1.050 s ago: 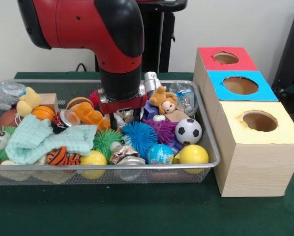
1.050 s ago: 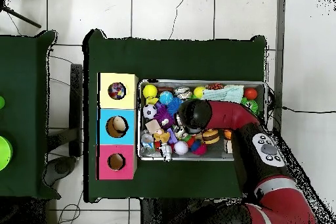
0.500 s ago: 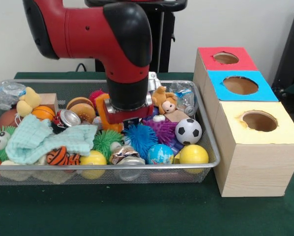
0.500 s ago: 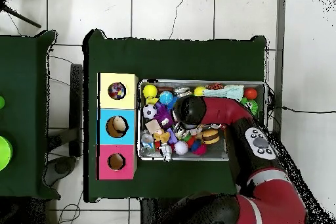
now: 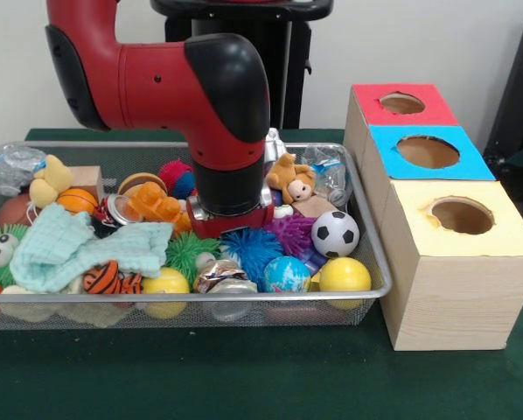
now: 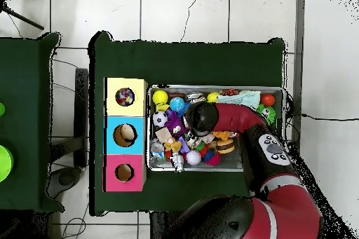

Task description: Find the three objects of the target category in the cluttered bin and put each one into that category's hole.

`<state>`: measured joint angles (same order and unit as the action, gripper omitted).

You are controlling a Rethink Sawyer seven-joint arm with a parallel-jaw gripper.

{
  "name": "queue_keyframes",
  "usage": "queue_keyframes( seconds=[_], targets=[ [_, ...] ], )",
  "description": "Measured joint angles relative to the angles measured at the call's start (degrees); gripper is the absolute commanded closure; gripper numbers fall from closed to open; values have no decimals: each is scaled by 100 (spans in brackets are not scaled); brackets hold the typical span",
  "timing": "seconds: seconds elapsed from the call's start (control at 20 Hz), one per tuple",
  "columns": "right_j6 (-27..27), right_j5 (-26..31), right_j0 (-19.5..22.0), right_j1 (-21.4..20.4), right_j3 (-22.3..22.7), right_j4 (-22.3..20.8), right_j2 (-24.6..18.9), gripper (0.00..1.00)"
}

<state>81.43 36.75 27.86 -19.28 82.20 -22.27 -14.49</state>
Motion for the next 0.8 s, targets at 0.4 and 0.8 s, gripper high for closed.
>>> queue_keyframes(
  seconds=[0.4, 0.8],
  targets=[
    [0, 146, -76, -78, -16, -8, 36, 100],
    [0, 553, -148, -519, 212, 110, 48, 100]
  ],
)
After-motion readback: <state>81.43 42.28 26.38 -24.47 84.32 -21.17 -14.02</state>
